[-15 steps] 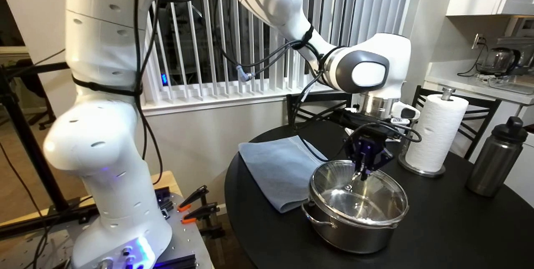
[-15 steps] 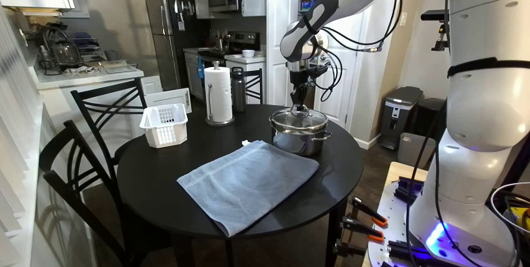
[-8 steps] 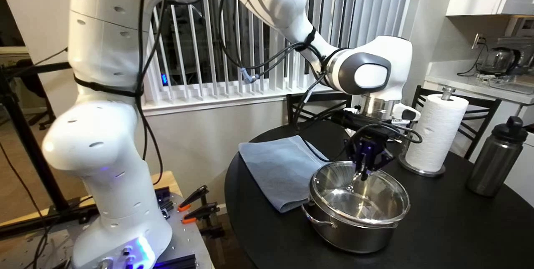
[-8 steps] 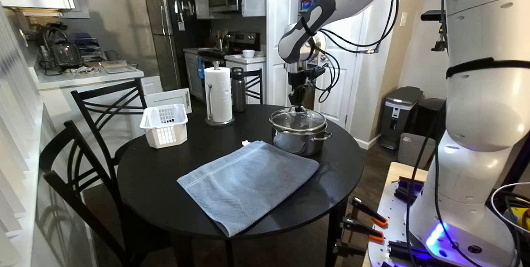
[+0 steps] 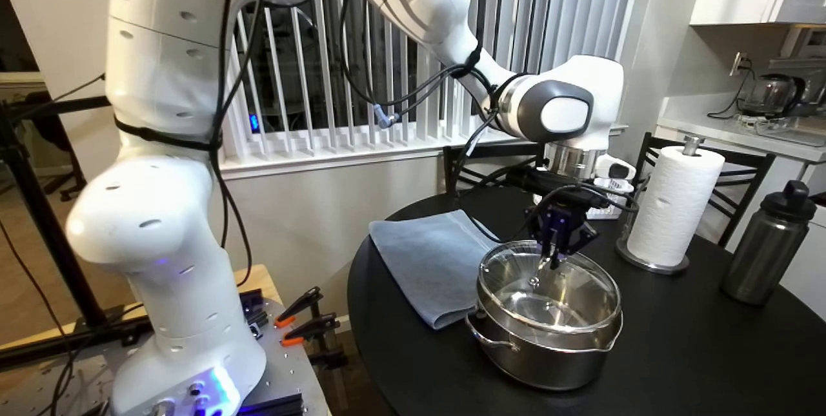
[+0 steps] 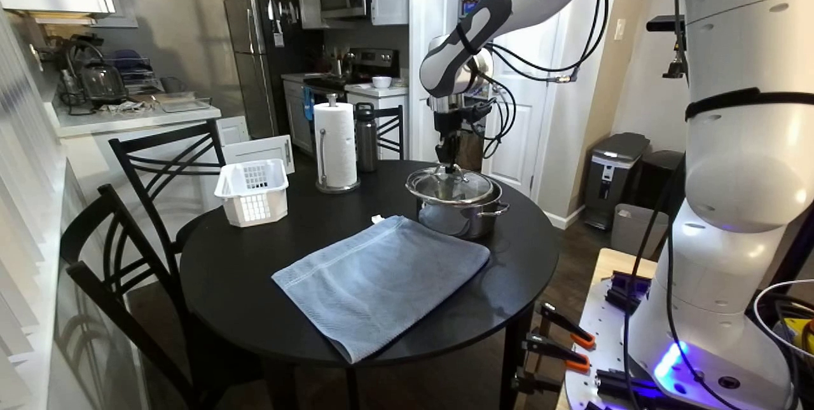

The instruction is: Put the lid on the pot

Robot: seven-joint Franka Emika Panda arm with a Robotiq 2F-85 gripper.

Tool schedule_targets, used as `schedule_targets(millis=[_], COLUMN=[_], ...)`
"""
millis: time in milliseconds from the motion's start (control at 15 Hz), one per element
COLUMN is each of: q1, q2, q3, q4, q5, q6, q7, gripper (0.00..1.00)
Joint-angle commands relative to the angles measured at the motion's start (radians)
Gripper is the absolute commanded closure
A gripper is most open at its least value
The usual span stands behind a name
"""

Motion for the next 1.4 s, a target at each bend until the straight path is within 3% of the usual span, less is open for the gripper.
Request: schedule_targets(millis=[0, 667, 1333], q1=[-0.006, 0.005, 0.011], q2=[-0.006, -0.023, -0.036], q3=[0.002, -0.021, -0.016], q4=[0.016, 0.003, -0.010], q5=[-0.011, -0.086, -0.105], q6=[-0.044, -0.122, -0.065], q7=[0.024, 0.095, 0.137], gripper=[0.96, 0.96, 0.96])
